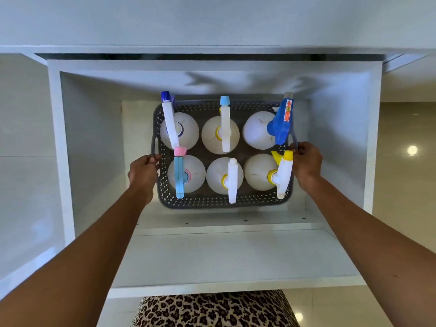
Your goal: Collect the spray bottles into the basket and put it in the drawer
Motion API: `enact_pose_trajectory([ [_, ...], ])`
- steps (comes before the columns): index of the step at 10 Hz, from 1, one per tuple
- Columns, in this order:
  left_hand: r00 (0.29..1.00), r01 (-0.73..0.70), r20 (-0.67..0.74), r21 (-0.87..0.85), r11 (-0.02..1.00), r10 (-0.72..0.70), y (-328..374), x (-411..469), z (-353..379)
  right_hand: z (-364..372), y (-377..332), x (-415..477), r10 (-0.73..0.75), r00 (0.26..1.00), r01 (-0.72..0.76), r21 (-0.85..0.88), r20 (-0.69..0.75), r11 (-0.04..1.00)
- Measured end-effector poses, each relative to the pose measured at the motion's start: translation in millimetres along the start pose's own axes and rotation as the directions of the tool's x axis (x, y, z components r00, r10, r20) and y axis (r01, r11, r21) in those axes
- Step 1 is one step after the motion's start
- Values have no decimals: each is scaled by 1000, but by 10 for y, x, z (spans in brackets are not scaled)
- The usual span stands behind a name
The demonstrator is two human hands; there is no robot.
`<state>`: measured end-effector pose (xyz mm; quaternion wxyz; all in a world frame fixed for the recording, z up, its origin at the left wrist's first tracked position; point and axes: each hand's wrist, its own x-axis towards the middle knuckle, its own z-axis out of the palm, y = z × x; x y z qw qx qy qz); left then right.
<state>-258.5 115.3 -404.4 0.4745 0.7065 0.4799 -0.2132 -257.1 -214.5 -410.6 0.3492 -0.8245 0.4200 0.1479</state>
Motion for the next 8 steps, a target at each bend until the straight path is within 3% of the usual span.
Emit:
enact_pose_trajectory([
  [4,999,18,49,54,998,-20,5,-62,-75,-7,-10,-90,-42,999,42,-64,7,997],
  [7,997,55,42,88,995,-59,-78,-585,-164,-187,-28,-550,-32,999,32,50,-2,998],
  [8,998,-65,28,187,980,60,-178,-1000,-208,-265,-10,-859,-107,993,112,118,-46,987],
])
